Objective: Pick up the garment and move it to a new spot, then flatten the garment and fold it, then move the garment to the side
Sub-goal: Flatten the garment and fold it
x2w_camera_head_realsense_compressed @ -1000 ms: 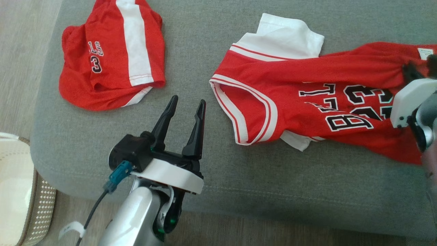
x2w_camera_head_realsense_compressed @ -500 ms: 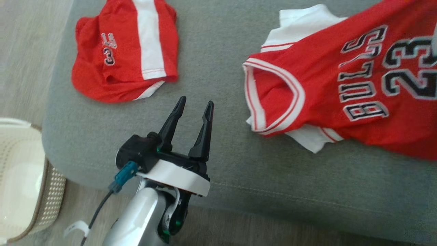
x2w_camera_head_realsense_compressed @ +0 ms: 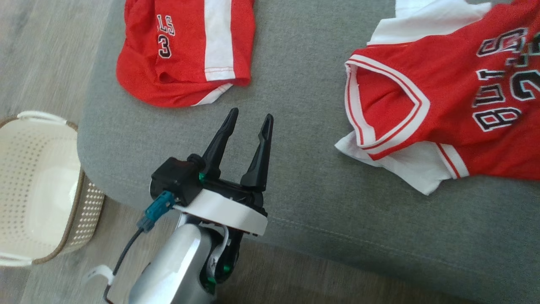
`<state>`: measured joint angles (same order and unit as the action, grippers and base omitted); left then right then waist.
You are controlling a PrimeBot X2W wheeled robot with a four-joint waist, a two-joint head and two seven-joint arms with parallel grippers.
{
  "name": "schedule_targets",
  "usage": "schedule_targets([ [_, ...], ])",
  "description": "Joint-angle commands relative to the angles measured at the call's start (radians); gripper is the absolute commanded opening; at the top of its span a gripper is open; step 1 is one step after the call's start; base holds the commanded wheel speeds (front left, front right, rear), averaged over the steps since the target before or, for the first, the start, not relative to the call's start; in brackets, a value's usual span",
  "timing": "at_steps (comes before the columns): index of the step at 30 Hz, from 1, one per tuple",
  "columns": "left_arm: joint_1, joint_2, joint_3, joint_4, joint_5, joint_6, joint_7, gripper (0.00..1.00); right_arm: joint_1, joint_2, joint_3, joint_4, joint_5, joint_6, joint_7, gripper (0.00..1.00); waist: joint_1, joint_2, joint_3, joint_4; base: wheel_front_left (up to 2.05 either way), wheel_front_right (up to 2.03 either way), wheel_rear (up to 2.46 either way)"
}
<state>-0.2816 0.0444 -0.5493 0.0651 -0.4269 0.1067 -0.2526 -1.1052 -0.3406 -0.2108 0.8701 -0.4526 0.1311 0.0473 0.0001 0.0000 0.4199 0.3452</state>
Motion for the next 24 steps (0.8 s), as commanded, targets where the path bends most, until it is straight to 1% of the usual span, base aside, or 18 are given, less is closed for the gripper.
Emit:
schedule_targets([
  [1, -0.023, 0.006, 0.029, -0.035, -0.004, 0.005, -0.009, 1.0, -0.014, 0.013, -0.004, -0.033, -0.007, 0.0, -0.024, 1.0, -0.0001, 0.0, -0.014, -0.013, 0.0, 0.0, 0.0],
  [5, -0.017, 0.006, 0.048, -0.029, 0.01, 0.002, -0.009, 1.0, 0.029, 0.064, -0.042, -0.02, 0.012, 0.0, -0.103, 1.0, -0.0001, 0.0, -0.056, -0.055, 0.0, 0.0, 0.0],
  [9, -0.004, 0.006, 0.071, -0.015, 0.032, -0.008, -0.009, 1.0, 0.088, 0.123, -0.063, -0.025, 0.067, 0.0, -0.18, 1.0, -0.0001, 0.0, -0.115, -0.111, 0.0, 0.0, 0.0],
  [15, 0.032, 0.006, 0.111, 0.01, 0.054, -0.021, -0.009, 1.0, 0.236, 0.209, -0.021, -0.063, 0.207, 0.0, -0.26, 1.0, -0.0001, 0.0, -0.213, -0.197, 0.0, 0.0, 0.0],
  [18, 0.056, 0.006, 0.132, 0.026, 0.056, -0.026, -0.009, 1.0, 0.367, 0.241, 0.02, -0.123, 0.297, 0.0, -0.281, 1.0, -0.0001, 0.0, -0.26, -0.235, 0.0, 0.0, 0.0],
  [24, 0.08, 0.006, 0.178, 0.042, 0.053, -0.031, -0.009, 1.0, 0.663, 0.275, 0.102, -0.358, 0.475, 0.0, -0.302, 1.0, -0.0001, 0.0, -0.309, -0.299, 0.0, 0.0, 0.0],
])
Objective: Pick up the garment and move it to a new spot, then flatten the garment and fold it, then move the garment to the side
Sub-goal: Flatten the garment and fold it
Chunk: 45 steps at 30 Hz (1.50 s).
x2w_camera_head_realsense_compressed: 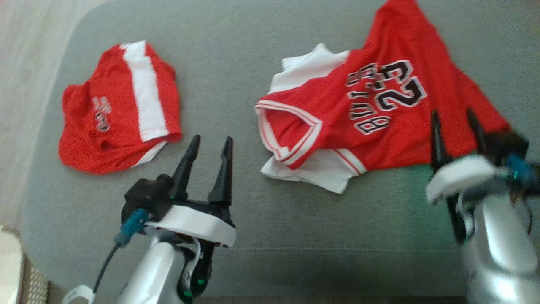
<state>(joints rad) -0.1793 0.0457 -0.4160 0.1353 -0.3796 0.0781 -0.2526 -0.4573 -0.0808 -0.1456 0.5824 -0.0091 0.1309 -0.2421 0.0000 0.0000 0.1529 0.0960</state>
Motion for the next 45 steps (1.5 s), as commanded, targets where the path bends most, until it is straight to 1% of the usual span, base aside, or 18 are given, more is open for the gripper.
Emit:
schedule_targets([
  [1, -0.02, 0.004, 0.054, -0.025, 0.006, -0.002, -0.009, 1.0, 0.056, 0.018, 0.045, -0.109, 0.056, 0.0, -0.013, 1.0, 0.0, 0.0, -0.046, -0.061, 0.0, 0.0, 0.0],
  [5, -0.028, 0.004, 0.085, 0.0, 0.01, -0.009, -0.009, 1.0, 0.16, 0.025, 0.068, -0.224, 0.11, 0.0, -0.003, 1.0, 0.0, 0.0, -0.042, -0.106, 0.0, 0.0, 0.0],
  [6, -0.028, 0.004, 0.085, 0.0, 0.01, -0.009, -0.009, 1.0, 0.16, 0.025, 0.068, -0.224, 0.11, 0.0, -0.003, 1.0, 0.0, 0.0, -0.042, -0.106, 0.0, 0.0, 0.0],
  [9, -0.077, 0.004, 0.117, 0.052, 0.028, 0.001, -0.009, 1.0, 0.181, 0.028, 0.09, -0.287, 0.122, 0.0, 0.021, 1.0, 0.0, 0.0, -0.017, -0.14, 0.0, 0.0, 0.0],
  [13, -0.201, 0.004, 0.118, 0.186, 0.065, -0.019, -0.009, 1.0, 0.184, 0.029, 0.099, -0.35, 0.119, 0.0, 0.04, 1.0, 0.0, 0.0, 0.03, -0.183, 0.0, 0.0, 0.0],
  [17, -0.355, 0.005, 0.1, 0.391, 0.075, -0.039, 0.005, 1.0, 0.184, 0.03, 0.108, -0.387, 0.121, 0.0, 0.048, 1.0, 0.0, 0.0, 0.081, -0.225, 0.0, 0.0, 0.0],
  [23, -0.575, 0.016, 0.069, 0.663, 0.109, -0.056, 0.088, 1.0, 0.175, 0.03, 0.126, -0.415, 0.141, 0.0, 0.042, 1.0, 0.0, 0.0, 0.162, -0.276, 0.0, 0.0, 0.0],
  [27, -0.686, 0.028, 0.054, 0.798, 0.124, -0.067, 0.122, 1.0, 0.161, 0.03, 0.139, -0.416, 0.153, 0.0, 0.034, 1.0, 0.0, 0.0, 0.202, -0.303, 0.0, 0.0, 0.0],
  [32, -0.79, 0.056, 0.035, 0.916, 0.151, -0.068, 0.114, 1.0, 0.144, 0.03, 0.162, -0.398, 0.162, 0.0, 0.024, 1.0, 0.0, 0.0, 0.232, -0.33, 0.0, 0.0, 0.0],
  [37, -0.853, 0.074, 0.019, 1.006, 0.166, -0.065, 0.102, 1.0, 0.135, 0.03, 0.167, -0.38, 0.176, 0.0, 0.012, 1.0, 0.0, 0.0, 0.243, -0.34, 0.0, 0.0, 0.0],
  [38, -0.862, 0.075, 0.017, 1.02, 0.166, -0.067, 0.1, 1.0, 0.133, 0.03, 0.168, -0.377, 0.178, 0.0, 0.01, 1.0, 0.0, 0.0, 0.246, -0.342, 0.0, 0.0, 0.0],
  [40, -0.873, 0.072, 0.005, 1.047, 0.169, -0.091, 0.098, 1.0, 0.128, 0.031, 0.172, -0.369, 0.182, 0.0, 0.006, 1.0, 0.0, 0.0, 0.248, -0.343, 0.0, 0.0, 0.0],
  [41, -0.877, 0.07, -0.002, 1.058, 0.171, -0.103, 0.097, 0.26, 0.127, 0.031, 0.175, -0.365, 0.184, 0.0, 0.004, 1.0, 0.0, 0.0, 0.248, -0.344, 0.0, 0.0, 0.0],
  [42, -0.881, 0.069, -0.007, 1.067, 0.172, -0.113, 0.093, 0.0, 0.125, 0.031, 0.178, -0.361, 0.186, 0.0, 0.003, 1.0, 0.0, 0.0, 0.249, -0.345, 0.0, 0.0, 0.0],
  [45, -0.894, 0.069, -0.014, 1.087, 0.168, -0.133, 0.083, 0.0, 0.118, 0.031, 0.187, -0.351, 0.191, 0.0, -0.002, 1.0, 0.0, 0.0, 0.253, -0.35, 0.0, 0.0, 0.0],
])
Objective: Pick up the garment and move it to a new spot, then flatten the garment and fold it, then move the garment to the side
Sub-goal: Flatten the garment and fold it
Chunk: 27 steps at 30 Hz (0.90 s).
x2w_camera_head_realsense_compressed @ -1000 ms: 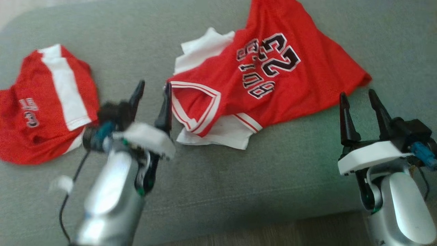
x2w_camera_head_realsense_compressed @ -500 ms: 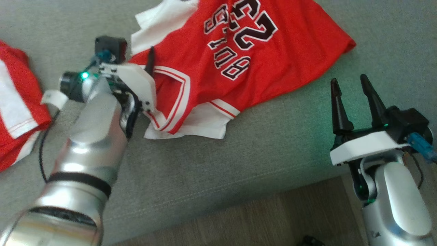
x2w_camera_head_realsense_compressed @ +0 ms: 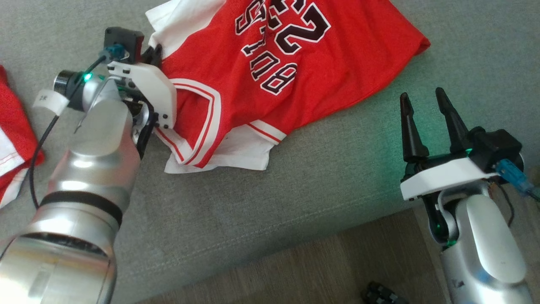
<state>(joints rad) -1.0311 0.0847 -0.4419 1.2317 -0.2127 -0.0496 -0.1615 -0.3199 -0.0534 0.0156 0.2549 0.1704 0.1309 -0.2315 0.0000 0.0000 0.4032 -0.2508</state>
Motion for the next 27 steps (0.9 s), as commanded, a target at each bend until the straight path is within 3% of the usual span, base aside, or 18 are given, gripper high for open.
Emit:
schedule_targets([
  [1, -0.051, 0.034, 0.012, -0.007, 0.0, -0.008, -0.015, 0.0, -0.023, 0.003, 0.028, -0.021, 0.015, 0.0, -0.013, 1.0, 0.0, 0.0, 0.005, -0.006, 0.0, 0.0, 0.0],
  [6, -0.111, 0.066, 0.02, -0.008, -0.007, -0.008, -0.046, 0.0, -0.037, 0.003, 0.033, -0.017, 0.029, 0.0, -0.019, 1.0, 0.0, 0.0, 0.022, -0.018, 0.0, 0.0, 0.0],
  [17, -0.382, 0.227, 0.009, -0.054, 0.043, 0.055, -0.093, 0.0, -0.076, 0.003, 0.095, 0.005, 0.086, 0.0, -0.029, 1.0, 0.0, 0.0, 0.08, -0.086, 0.0, 0.0, 0.0],
  [21, -0.419, 0.251, -0.004, -0.045, 0.057, 0.064, -0.096, 0.0, -0.086, 0.003, 0.11, -0.005, 0.106, 0.0, -0.03, 1.0, 0.0, 0.0, 0.096, -0.106, 0.0, 0.0, 0.0],
  [27, -0.452, 0.278, 0.01, -0.082, 0.056, 0.123, -0.1, 0.0, -0.097, 0.003, 0.132, -0.014, 0.113, 0.0, -0.03, 1.0, 0.0, 0.0, 0.117, -0.112, 0.0, 0.0, 0.0],
])
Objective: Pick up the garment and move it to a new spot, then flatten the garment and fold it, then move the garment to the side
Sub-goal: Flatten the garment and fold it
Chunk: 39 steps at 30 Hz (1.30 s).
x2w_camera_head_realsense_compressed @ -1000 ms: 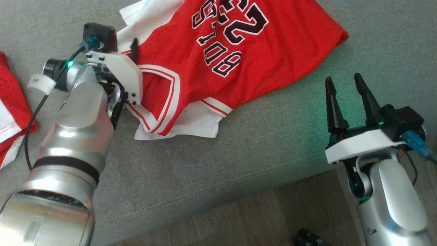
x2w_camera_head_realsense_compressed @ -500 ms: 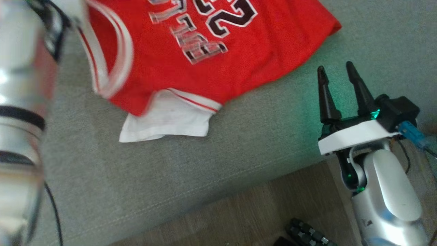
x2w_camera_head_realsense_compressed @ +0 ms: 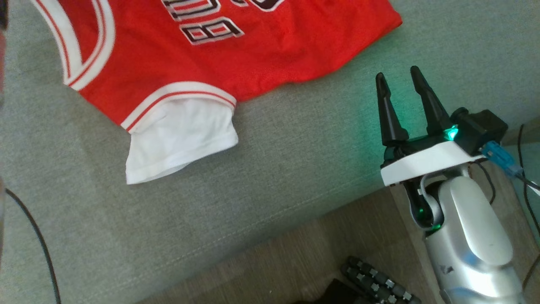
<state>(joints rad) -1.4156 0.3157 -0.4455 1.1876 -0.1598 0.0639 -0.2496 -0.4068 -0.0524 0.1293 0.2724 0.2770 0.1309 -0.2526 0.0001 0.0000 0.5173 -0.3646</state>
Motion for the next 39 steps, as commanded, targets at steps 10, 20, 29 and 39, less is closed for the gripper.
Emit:
schedule_targets([
  [10, 0.012, -0.018, 0.01, -0.017, -0.034, -0.036, -0.012, 1.0, -0.015, 0.002, 0.001, -0.033, -0.012, 0.0, -0.009, 1.0, -0.0001, 0.0, -0.034, 0.089, 0.0, 0.0, 0.0],
  [20, 0.175, -0.097, 0.041, -0.111, -0.099, -0.079, -0.012, 1.0, 0.017, 0.002, -0.07, -0.009, -0.046, 0.0, -0.009, 1.0, -0.0001, 0.0, -0.167, 0.236, 0.0, 0.0, 0.0],
  [29, 0.432, -0.137, 0.124, -0.353, -0.157, -0.057, -0.012, 1.0, 0.071, 0.002, -0.141, 0.014, -0.086, 0.0, -0.009, 1.0, -0.0001, 0.0, -0.291, 0.333, 0.0, 0.0, 0.0],
  [39, 0.88, -0.209, 0.257, -0.785, -0.167, -0.046, -0.012, 1.0, 0.15, 0.002, -0.158, 0.008, -0.12, 0.0, -0.009, 1.0, -0.0001, 0.0, -0.398, 0.375, 0.0, 0.0, 0.0],
])
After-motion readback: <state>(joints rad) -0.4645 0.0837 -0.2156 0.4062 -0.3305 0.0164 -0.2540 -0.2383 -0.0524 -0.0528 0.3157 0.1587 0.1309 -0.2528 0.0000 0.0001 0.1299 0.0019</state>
